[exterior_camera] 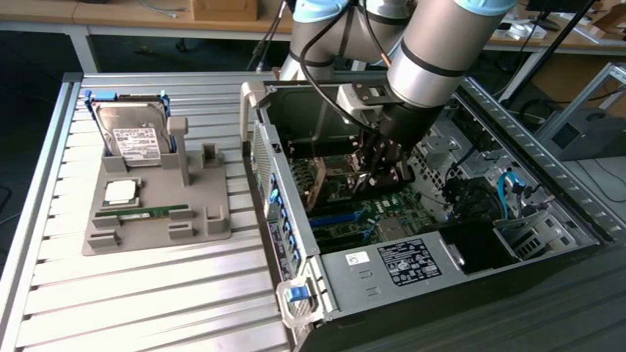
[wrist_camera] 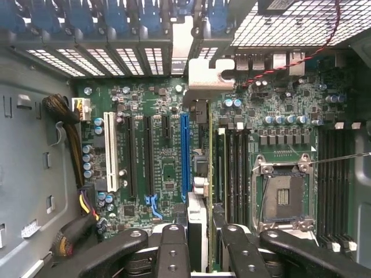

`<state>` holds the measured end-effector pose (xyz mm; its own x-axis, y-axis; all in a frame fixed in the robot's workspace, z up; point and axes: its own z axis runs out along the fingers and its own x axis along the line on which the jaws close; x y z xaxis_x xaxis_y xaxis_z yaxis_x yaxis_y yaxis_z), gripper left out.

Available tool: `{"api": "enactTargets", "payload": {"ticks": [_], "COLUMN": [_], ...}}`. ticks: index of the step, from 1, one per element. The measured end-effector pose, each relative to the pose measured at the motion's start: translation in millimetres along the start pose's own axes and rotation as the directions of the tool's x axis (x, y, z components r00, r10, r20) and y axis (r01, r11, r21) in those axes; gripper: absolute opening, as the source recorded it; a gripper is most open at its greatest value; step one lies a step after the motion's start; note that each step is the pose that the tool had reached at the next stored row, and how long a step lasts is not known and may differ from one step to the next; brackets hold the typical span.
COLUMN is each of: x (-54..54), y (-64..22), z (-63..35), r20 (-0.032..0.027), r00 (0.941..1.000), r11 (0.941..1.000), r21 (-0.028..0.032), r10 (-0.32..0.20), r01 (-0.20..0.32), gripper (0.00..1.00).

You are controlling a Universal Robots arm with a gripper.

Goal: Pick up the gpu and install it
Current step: 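Insert the gpu into the slot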

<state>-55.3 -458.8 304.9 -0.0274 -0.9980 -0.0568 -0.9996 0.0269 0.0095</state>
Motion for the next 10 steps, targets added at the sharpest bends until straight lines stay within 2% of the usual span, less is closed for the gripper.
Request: {"api": "enactTargets", "payload": {"ticks": [10], "x": [3.5], "y": [4.5], "z": [1.2], "r20": [0.0000], "r00": [1.0000], "r11": [1.0000], "r21": [0.0000], "r10": [0.000], "r01": [0.000], "gripper": [0.27]}}
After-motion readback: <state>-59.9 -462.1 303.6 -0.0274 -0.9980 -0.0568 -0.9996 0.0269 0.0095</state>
